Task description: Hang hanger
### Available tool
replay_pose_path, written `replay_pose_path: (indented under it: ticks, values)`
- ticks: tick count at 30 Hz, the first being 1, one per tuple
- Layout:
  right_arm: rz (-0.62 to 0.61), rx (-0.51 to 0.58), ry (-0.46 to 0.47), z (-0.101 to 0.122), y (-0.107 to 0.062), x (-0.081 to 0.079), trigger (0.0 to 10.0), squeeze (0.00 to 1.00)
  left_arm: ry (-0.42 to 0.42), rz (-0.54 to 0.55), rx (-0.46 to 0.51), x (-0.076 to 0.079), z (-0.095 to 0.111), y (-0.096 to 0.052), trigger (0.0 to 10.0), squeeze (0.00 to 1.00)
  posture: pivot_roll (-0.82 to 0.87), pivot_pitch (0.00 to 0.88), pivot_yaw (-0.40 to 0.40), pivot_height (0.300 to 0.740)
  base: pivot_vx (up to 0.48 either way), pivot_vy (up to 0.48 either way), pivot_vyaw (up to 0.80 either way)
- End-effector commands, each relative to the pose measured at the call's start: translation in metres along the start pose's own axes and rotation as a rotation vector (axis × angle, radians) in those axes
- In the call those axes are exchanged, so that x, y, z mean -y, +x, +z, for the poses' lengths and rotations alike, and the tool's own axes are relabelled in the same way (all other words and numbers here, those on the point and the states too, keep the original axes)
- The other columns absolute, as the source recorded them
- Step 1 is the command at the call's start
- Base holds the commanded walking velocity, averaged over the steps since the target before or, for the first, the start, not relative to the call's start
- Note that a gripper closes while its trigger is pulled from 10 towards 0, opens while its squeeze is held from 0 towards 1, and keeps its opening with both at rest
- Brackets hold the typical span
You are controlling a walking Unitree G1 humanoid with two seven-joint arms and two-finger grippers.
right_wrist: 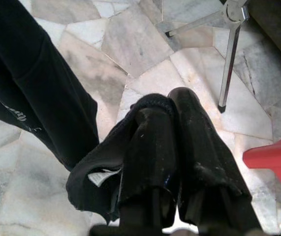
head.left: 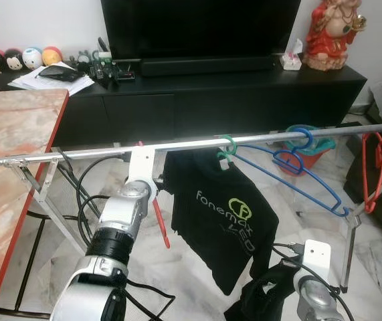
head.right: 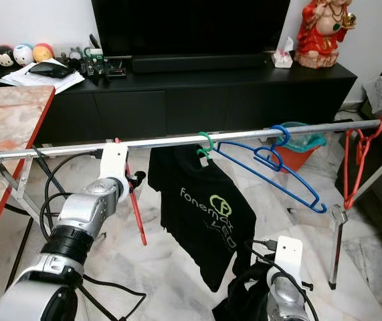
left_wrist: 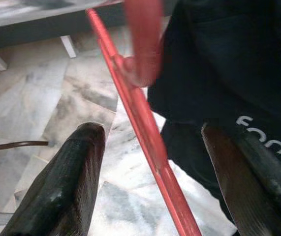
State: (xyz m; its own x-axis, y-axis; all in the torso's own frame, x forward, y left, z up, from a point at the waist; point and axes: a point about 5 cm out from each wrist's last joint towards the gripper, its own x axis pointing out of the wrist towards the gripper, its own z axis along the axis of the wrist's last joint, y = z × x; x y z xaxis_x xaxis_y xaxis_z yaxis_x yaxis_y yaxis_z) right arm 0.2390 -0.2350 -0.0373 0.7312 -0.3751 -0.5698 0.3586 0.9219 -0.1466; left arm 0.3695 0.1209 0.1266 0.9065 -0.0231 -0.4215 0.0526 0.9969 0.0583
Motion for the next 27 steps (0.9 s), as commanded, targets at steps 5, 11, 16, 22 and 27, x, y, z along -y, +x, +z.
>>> replay_pose_path:
  ticks: [5, 11, 16, 22, 27]
  values:
    - [-0.005, 0.02, -0.003, 0.007, 0.002, 0.003, 10.0, 0.0, 0.018, -0.005, 0.019, -0.002, 0.003, 0.009, 10.0, 0.0, -0.1, 0.0, -0.04, 0.74, 0.0, 0.0, 0.0]
    - [-0.004, 0.021, -0.004, 0.008, 0.003, 0.004, 10.0, 0.0, 0.022, -0.02, -0.006, -0.003, -0.006, 0.015, 10.0, 0.0, -0.1, 0.0, -0.043, 0.74, 0.0, 0.0, 0.0]
    - [-0.004, 0.022, -0.005, 0.008, 0.003, 0.005, 10.0, 0.0, 0.032, -0.02, -0.03, -0.003, -0.014, 0.018, 9.4, 0.0, -0.11, 0.0, -0.045, 0.74, 0.0, 0.0, 0.0]
    - [-0.006, 0.023, -0.006, 0.008, 0.003, 0.006, 10.0, 0.0, 0.035, -0.027, -0.029, -0.001, -0.015, 0.019, 0.0, 0.0, -0.11, 0.0, -0.046, 0.74, 0.0, 0.0, 0.0]
    - [-0.006, 0.023, -0.007, 0.008, 0.003, 0.005, 10.0, 0.0, 0.033, -0.039, -0.011, 0.002, -0.015, 0.02, 0.0, 0.0, -0.11, 0.0, -0.046, 0.74, 0.0, 0.0, 0.0]
